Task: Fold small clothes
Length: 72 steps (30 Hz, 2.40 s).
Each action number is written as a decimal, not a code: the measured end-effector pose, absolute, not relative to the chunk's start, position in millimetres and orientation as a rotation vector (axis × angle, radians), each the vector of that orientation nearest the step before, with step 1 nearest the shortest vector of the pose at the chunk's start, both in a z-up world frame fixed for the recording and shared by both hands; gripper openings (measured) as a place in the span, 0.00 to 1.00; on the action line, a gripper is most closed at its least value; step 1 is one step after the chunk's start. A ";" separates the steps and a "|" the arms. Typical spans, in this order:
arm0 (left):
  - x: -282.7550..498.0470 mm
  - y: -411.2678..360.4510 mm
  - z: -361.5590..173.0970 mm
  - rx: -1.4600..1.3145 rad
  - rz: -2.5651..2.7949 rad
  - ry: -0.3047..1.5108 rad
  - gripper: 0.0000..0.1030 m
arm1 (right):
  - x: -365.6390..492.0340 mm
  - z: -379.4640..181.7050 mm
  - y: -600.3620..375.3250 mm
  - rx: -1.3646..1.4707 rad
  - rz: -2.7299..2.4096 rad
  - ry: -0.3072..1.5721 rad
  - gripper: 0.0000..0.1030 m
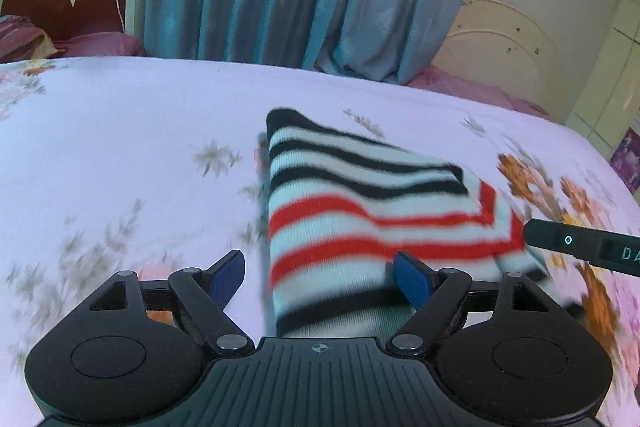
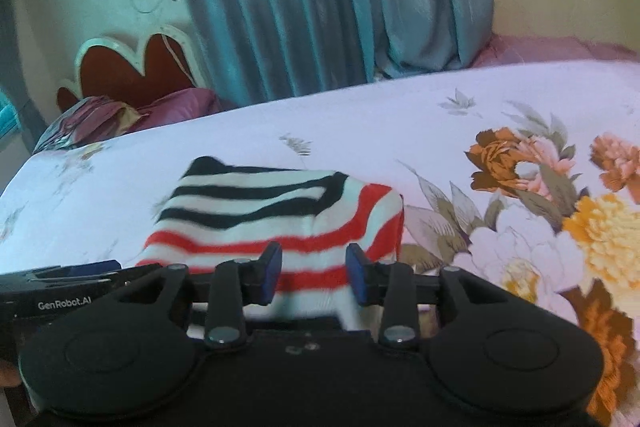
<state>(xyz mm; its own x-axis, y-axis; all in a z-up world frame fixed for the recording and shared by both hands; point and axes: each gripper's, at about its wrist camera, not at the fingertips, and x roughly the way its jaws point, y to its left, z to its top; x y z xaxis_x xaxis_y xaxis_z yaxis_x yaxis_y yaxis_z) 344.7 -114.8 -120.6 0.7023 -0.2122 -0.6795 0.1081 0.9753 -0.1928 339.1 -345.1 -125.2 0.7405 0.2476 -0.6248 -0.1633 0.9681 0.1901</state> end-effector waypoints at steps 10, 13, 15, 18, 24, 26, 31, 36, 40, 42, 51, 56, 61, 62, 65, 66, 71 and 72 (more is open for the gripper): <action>304.0 -113.1 -143.4 -0.180 -0.182 0.825 0.78 | 287.6 -151.0 -345.8 -0.016 0.211 0.735 0.15; 303.4 -115.8 -140.8 -0.164 -0.172 0.829 0.78 | 291.8 -147.6 -352.2 0.037 0.206 0.759 0.15; 297.5 -116.9 -136.0 -0.146 -0.190 0.834 0.78 | 283.7 -136.1 -350.6 0.038 0.216 0.730 0.16; 291.4 -117.9 -142.7 -0.121 -0.201 0.844 0.78 | 272.6 -143.5 -349.8 0.026 0.224 0.757 0.15; 292.9 -117.7 -145.7 -0.145 -0.187 0.867 0.79 | 265.3 -156.4 -349.0 0.009 0.201 0.796 0.16; 293.3 -118.2 -145.6 -0.135 -0.188 0.868 0.79 | 261.6 -152.4 -349.6 0.016 0.203 0.791 0.18; 294.0 -119.4 -144.2 -0.130 -0.178 0.875 0.79 | 261.2 -162.1 -352.7 0.011 0.189 0.832 0.21; 294.6 -122.0 -139.3 -0.106 -0.175 0.881 0.79 | 256.7 -143.8 -353.2 0.047 0.213 0.810 0.26; 295.0 -124.2 -136.7 -0.097 -0.172 0.888 0.80 | 257.6 -147.4 -348.4 0.020 0.223 0.832 0.27; 296.1 -124.0 -136.0 -0.096 -0.168 0.897 0.85 | 261.0 -153.4 -348.9 0.010 0.212 0.858 0.27; 298.4 -118.0 -119.4 -0.133 -0.185 0.879 0.90 | 270.5 -125.1 -358.7 0.083 0.245 0.809 0.47; 314.7 -116.7 -113.5 -0.157 -0.191 0.869 0.90 | 290.2 -119.3 -368.2 0.150 0.237 0.803 0.53; 335.8 -116.9 -120.4 -0.183 -0.196 0.881 0.90 | 318.8 -126.8 -377.4 0.235 0.224 0.835 0.58; 339.4 -116.9 -122.6 -0.193 -0.200 0.885 0.90 | 323.6 -129.4 -378.0 0.249 0.222 0.843 0.58; 348.4 -118.4 -130.0 -0.208 -0.210 0.893 0.90 | 338.4 -139.7 -381.1 0.301 0.218 0.872 0.58; 351.1 -118.8 -132.5 -0.215 -0.217 0.897 0.90 | 342.5 -142.6 -381.6 0.310 0.213 0.881 0.58; 362.5 -119.8 -145.7 -0.260 -0.238 0.931 0.90 | 360.1 -157.9 -383.0 0.340 0.226 0.918 0.59; 364.5 -120.1 -148.3 -0.272 -0.243 0.938 0.90 | 363.1 -162.1 -384.2 0.352 0.231 0.927 0.59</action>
<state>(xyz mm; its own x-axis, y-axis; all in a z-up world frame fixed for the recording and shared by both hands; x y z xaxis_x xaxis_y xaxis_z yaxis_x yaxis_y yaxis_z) 364.5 -120.1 -148.3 0.5688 -0.3209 -0.7573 0.0864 0.9390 -0.3330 363.1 -384.2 -162.1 0.5817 0.3431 -0.7375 -0.0438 0.9186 0.3928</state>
